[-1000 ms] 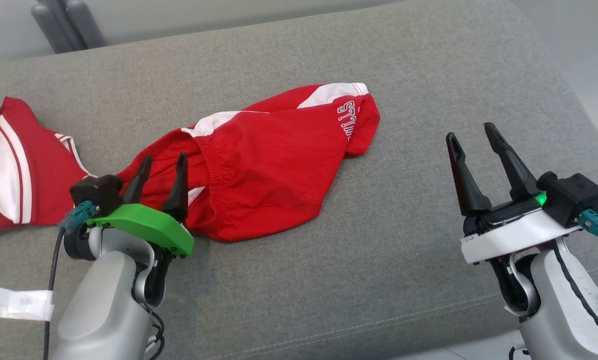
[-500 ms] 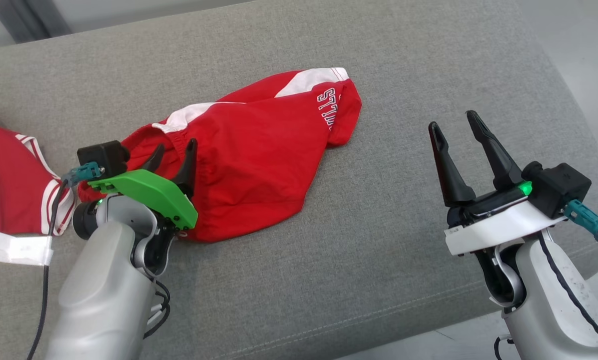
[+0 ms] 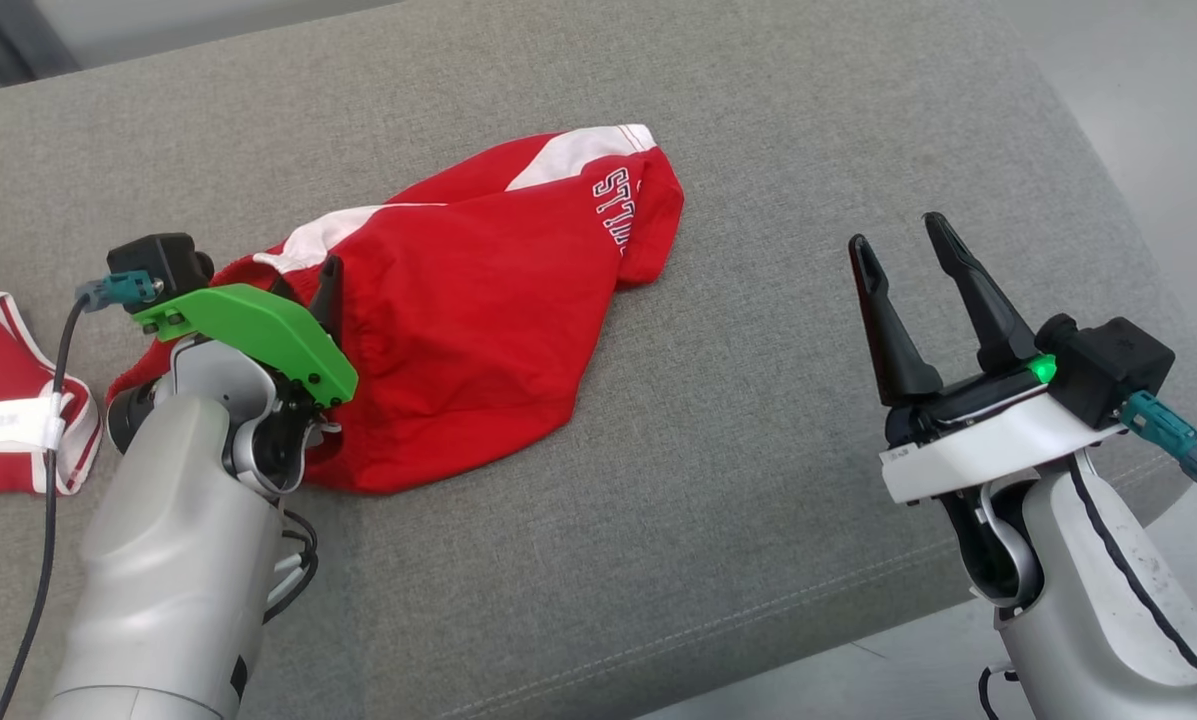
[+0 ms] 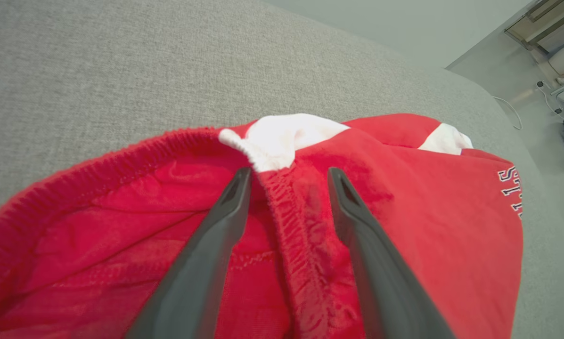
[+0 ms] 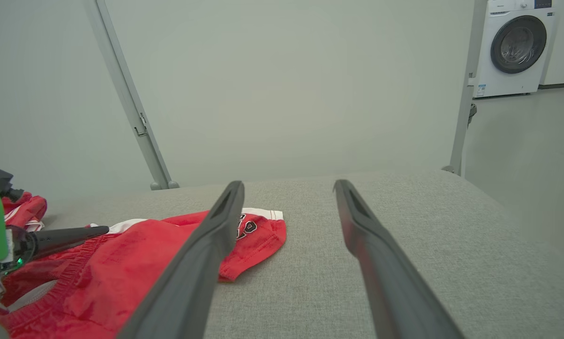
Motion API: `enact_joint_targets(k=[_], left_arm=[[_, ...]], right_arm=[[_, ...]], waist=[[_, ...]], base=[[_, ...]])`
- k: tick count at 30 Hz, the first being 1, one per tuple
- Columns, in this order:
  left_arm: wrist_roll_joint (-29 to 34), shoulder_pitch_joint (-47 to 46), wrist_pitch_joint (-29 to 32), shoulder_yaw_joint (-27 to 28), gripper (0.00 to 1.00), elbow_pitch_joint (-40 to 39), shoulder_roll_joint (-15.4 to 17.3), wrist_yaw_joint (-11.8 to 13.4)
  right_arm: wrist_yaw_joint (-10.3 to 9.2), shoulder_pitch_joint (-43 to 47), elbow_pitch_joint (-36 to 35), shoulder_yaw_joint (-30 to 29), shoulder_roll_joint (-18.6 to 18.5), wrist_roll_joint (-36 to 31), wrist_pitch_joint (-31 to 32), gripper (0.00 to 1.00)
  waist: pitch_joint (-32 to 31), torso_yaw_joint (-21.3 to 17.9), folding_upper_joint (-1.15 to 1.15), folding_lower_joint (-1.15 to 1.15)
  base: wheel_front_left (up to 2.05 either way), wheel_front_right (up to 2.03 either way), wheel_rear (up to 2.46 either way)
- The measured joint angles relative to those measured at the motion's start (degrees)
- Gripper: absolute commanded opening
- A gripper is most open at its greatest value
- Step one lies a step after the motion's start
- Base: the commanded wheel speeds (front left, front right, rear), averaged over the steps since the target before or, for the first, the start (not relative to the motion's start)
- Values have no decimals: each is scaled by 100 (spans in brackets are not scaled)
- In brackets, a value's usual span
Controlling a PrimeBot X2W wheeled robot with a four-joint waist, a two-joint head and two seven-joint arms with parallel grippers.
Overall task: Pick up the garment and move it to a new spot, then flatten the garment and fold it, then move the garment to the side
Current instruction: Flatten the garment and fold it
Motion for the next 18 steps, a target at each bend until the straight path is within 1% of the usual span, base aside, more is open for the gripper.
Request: enact_joint_targets(k=[1, 2, 3, 4, 5, 6, 11, 12, 14, 15, 18], left_arm=[[16, -67, 41, 4, 78, 82, -1, 54], [16, -67, 41, 4, 65, 82, -1, 54], [16, -88, 38, 19, 48, 92, 0, 60], [16, -116, 33, 25, 40, 109, 1, 68], [16, -143, 33, 31, 11, 127, 0, 68], [16, -170, 30, 32, 0, 146, 0, 68], [16, -226, 7, 25, 0, 287, 0, 56], [19, -226, -44, -24, 0, 307, -1, -29], [19, -227, -105, -58, 0, 256, -4, -120], [19, -228, -199, -112, 0, 152, -3, -216], [24, -229, -344, -208, 0, -144, 1, -339]], right_arm=[[0, -1, 2, -21, -1, 0, 0, 100], [0, -1, 2, -21, -1, 0, 0, 100], [0, -1, 3, -22, 3, 0, 0, 100], [0, -1, 3, -22, 10, 0, 0, 100], [0, -2, 3, -22, 16, 0, 0, 100], [0, -2, 5, -23, 24, 0, 0, 100], [0, -2, 42, -56, 31, 0, 0, 100], [0, -2, 59, -112, 31, 0, 0, 100], [0, -2, 65, -152, 31, -1, 0, 100], [0, -2, 71, -201, 31, -1, 0, 100], [0, 1, 100, -289, 18, -2, 0, 100]], waist=[[4, -12, 0, 0], [4, -12, 0, 0], [6, -17, 0, 0], [6, -21, 0, 0], [7, -25, 0, 0], [7, -29, 0, 0], [-8, -28, 0, 0], [-30, -9, 0, 0], [-61, 19, 0, 0], [-95, 54, 0, 0], [-145, 126, 0, 0]], base=[[0, 0, 0], [0, 0, 0], [0, 0, 0], [0, 0, 0], [0, 0, 0], [0, 0, 0], [0, 0, 0], [0, 0, 0], [0, 0, 0], [0, 0, 0], [0, 0, 0]])
